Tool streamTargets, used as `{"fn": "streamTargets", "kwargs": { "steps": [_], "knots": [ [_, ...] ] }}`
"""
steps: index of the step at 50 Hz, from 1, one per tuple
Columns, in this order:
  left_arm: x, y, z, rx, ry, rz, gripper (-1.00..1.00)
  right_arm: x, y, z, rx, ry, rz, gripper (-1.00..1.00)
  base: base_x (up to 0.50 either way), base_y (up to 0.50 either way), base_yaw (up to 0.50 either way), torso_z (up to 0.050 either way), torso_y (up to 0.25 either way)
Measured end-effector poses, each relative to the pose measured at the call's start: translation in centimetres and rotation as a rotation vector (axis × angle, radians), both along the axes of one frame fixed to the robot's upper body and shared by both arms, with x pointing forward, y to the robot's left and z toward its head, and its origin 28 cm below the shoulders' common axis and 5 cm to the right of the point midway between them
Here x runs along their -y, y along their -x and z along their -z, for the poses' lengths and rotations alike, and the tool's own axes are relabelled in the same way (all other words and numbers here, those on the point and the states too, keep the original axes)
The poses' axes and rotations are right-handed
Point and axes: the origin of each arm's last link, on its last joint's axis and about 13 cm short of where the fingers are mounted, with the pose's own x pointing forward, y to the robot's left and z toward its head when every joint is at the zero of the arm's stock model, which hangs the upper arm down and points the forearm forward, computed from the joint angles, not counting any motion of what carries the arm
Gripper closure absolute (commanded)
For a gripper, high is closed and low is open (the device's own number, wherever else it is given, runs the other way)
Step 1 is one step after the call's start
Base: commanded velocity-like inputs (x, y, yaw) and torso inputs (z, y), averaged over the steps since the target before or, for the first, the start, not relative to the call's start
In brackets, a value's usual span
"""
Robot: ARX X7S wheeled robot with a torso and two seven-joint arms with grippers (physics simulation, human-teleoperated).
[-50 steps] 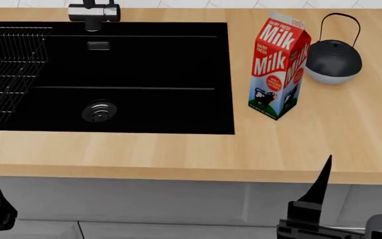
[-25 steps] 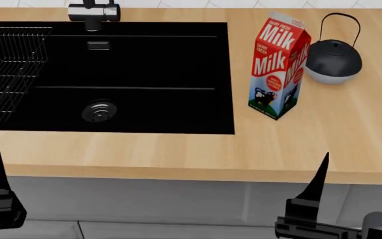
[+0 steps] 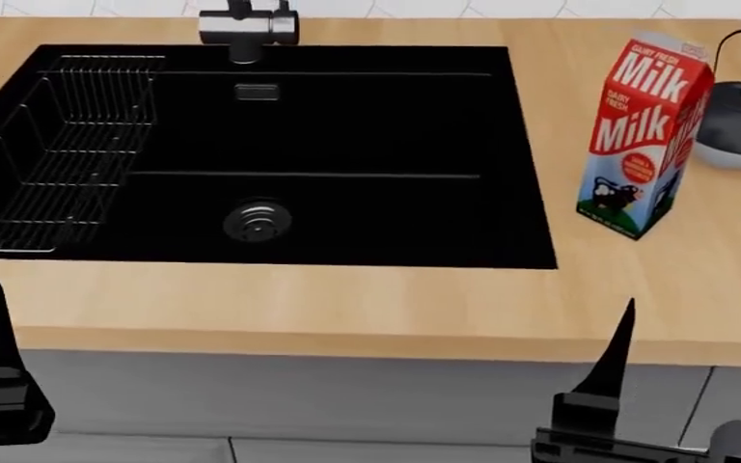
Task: Turn the sink spout to the right.
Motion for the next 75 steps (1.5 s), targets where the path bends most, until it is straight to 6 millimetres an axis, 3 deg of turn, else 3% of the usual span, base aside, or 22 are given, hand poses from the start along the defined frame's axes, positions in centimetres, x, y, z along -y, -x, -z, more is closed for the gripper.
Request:
{"fn": "streamTargets", "kwargs": {
  "steps": [25, 75],
  "knots": [
    [-0.09, 0.06, 0.0, 0.0, -0.007, -0.009, -1.0, -0.06, 0.13, -0.09, 0.001, -0.006, -0.008, -1.0, 0.09, 0.38, 0.0, 0.0, 0.0],
    [0.05, 0.04, 0.03, 0.0, -0.014, -0.003, -1.0, 0.1, 0.11, -0.03, 0.005, -0.012, -0.004, -1.0, 0.39, 0.06, 0.0, 0.0, 0.001]
  ]
}}
